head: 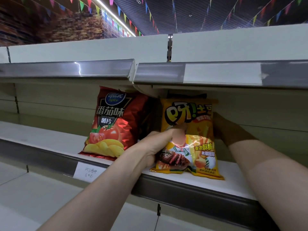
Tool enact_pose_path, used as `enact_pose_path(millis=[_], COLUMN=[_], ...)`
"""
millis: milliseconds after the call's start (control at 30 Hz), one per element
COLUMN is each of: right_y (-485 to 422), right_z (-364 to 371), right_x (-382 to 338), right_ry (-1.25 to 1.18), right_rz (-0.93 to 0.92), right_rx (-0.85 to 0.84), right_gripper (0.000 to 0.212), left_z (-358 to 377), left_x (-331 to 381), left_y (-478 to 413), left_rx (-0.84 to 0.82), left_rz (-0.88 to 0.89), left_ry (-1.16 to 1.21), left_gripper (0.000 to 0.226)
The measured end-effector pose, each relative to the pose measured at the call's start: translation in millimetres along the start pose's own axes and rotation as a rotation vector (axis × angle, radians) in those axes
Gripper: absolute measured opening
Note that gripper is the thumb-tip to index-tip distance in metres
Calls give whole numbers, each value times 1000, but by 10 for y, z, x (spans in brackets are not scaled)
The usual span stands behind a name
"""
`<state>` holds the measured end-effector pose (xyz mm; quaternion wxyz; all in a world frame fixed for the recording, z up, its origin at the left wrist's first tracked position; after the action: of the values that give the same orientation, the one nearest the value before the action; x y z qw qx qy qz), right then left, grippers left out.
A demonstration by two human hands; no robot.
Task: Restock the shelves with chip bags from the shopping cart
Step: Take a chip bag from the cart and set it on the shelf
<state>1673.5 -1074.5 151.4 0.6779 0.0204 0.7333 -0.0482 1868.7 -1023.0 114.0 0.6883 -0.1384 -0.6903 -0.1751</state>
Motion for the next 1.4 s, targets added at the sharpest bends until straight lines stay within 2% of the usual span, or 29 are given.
enact_pose_path(millis=[67, 133, 167, 200, 267, 367, 467, 567, 700, 900, 1067, 1167, 1267, 1400], right_y=[207, 478, 619, 737, 893, 874, 752, 686, 677, 464, 297, 343, 545, 895], right_z=[-124, -219, -204, -169, -62, 66, 171, 270, 294, 301, 160, 52, 10, -2], right_x=[-121, -193, -207, -201, -179, -174, -230, -190, -55, -236, -209, -245, -226, 45], right_ry=[57, 70, 31, -8, -30, -42, -57, -43, 11, -110, 63, 168, 306, 819], right_rz=[-68, -78, -63, -46, -26, -63, -111, -134, -114, -172, -243, -258, -151, 208], right_rx=[81, 121, 79, 17, -52, -32, 25, 26, 6, 62, 273, 299, 144, -313], right_gripper=[30, 44, 50, 55, 62, 46, 36, 33, 33, 52, 35, 43, 52, 42], left_z=[15, 21, 27, 31, 59, 70, 76, 47, 18, 41, 43, 33, 13, -12], left_x=[13, 36, 66, 95, 176, 355, 482, 458, 311, 313, 314, 306, 290, 306], left_y=[7, -23, -45, -72, -161, -236, -275, -340, -376, -385, -422, -442, -460, -473], left_rx=[-2, 25, 54, 79, 107, 202, 315, 460, 579, 597, 568, 577, 571, 565], left_rz=[-10, -15, -17, -15, 13, 128, 221, 314, 259, 292, 287, 296, 296, 293], left_ry=[-8, -9, -15, -24, -42, -167, -169, -142, -329, -426, -489, -501, -457, -383], left_gripper=[56, 27, 12, 11, 20, 53, 77, 66, 85, 80, 80, 80, 82, 78])
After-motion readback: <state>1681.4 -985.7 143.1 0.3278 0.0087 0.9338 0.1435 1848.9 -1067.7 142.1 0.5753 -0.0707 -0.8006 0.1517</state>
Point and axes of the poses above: each hand's wrist, its own y-axis away from the middle knuckle, its own z-axis out of the palm, x = y × z, the point moved 5 cm from there along -y, towards the middle knuckle, and after that the axes turned 6 degrees about -x, right-handed, at the moved point
